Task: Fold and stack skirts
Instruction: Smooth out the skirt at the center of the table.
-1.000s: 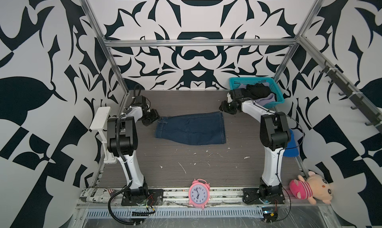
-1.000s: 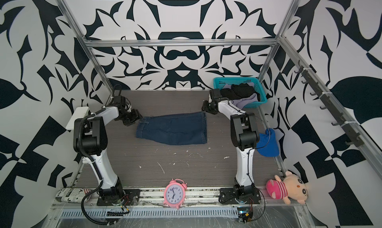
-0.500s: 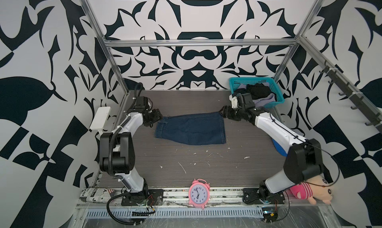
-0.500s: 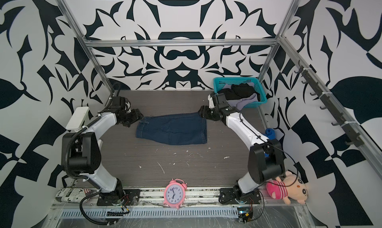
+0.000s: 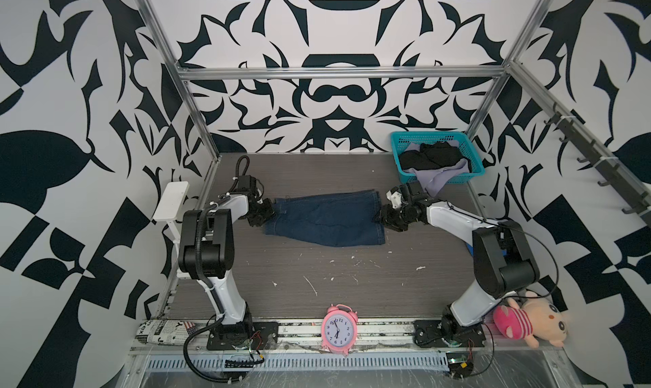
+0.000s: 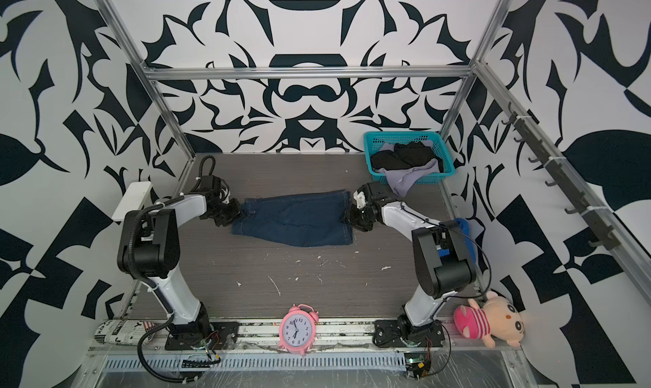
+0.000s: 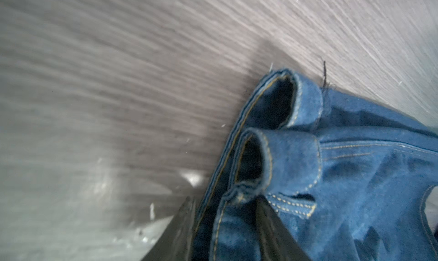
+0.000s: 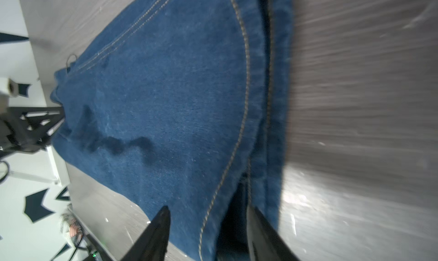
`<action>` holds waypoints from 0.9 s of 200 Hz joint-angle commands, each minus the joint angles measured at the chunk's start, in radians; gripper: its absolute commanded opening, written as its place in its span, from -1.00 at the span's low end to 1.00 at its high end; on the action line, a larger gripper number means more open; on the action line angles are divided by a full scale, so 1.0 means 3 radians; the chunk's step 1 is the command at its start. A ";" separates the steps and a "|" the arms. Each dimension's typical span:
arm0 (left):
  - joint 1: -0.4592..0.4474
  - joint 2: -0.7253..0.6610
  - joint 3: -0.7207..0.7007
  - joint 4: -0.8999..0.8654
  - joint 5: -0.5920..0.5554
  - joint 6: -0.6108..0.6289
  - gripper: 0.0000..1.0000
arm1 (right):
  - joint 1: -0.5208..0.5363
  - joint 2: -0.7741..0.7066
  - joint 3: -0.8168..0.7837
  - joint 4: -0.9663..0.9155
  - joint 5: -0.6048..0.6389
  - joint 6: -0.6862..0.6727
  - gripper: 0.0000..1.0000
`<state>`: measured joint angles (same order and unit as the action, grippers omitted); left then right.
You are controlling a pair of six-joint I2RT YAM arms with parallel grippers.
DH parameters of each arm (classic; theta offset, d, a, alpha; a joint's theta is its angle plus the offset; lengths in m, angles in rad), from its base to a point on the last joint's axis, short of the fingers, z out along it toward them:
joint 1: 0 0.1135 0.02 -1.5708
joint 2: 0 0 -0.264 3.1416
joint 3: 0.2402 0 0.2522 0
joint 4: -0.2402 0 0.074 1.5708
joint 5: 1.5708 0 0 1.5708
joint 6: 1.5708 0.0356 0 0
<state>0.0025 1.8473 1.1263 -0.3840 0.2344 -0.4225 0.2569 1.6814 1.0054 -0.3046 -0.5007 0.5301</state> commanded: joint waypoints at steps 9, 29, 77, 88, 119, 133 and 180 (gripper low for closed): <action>0.0007 0.0025 0.0053 -0.0031 0.0005 -0.0097 -0.11 | 0.0013 0.0127 0.0115 0.0007 -0.0255 -0.0028 -0.35; 0.0004 -0.0034 0.0049 -0.0056 -0.0010 -0.0105 -0.10 | -0.0021 0.0053 0.0058 0.0013 -0.0213 0.0020 -0.76; 0.0005 -0.0197 0.0001 -0.0121 -0.0174 -0.0105 -0.09 | -0.0079 -0.0400 -0.0067 -0.0134 0.0120 0.0023 -1.00; 0.0006 -0.0215 -0.0023 -0.0114 -0.0212 -0.0104 -0.09 | -0.0088 -0.0365 -0.0140 -0.0154 0.0261 -0.0037 -1.00; 0.0005 -0.0183 -0.0047 -0.0085 -0.0229 -0.0105 -0.09 | -0.0089 -0.0056 -0.0327 -0.0058 0.0446 -0.0156 -1.00; 0.0007 -0.0184 -0.0042 -0.0098 -0.0231 -0.0105 -0.07 | -0.0084 0.0024 -0.0414 0.0065 0.0460 -0.0154 -1.00; 0.0004 -0.0388 -0.0052 -0.0189 -0.0453 -0.0105 -0.02 | -0.0084 0.0201 -0.0518 0.0182 0.0821 -0.0262 -1.00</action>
<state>0.0025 1.8011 1.1252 -0.3954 0.1520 -0.4484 0.2352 1.7020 0.8845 -0.2409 -0.3981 0.4885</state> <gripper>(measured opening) 0.488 0.055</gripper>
